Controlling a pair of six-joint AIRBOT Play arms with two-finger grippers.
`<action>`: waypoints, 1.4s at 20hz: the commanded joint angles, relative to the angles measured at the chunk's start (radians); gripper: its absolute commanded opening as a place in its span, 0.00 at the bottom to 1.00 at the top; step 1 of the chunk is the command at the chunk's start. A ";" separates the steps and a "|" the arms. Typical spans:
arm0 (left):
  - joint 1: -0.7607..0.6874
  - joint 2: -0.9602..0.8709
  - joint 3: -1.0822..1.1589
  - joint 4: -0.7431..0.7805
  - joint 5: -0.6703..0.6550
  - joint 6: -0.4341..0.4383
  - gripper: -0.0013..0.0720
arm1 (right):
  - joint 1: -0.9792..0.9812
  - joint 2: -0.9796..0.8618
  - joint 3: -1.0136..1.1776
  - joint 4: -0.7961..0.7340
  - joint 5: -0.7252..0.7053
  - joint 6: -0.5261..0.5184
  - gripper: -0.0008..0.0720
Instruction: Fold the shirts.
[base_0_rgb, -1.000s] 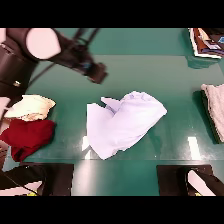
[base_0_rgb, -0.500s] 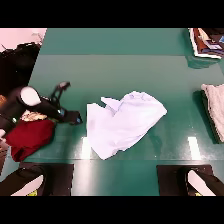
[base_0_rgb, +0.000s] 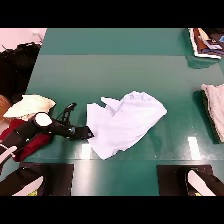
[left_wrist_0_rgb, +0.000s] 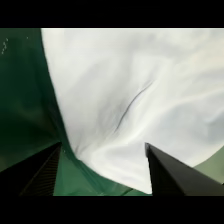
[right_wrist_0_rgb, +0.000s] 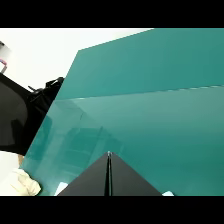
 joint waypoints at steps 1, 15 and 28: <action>-0.081 0.000 -0.016 -0.023 0.090 -0.036 0.86 | 0.002 0.000 0.000 0.002 0.013 0.001 0.03; 0.346 0.000 0.532 0.272 0.061 0.008 0.05 | 0.002 -0.005 -0.280 -0.210 0.136 0.000 0.03; 0.393 -0.001 0.593 0.294 -0.046 0.010 0.05 | 0.452 -0.692 -0.061 -0.211 -0.038 -0.093 0.69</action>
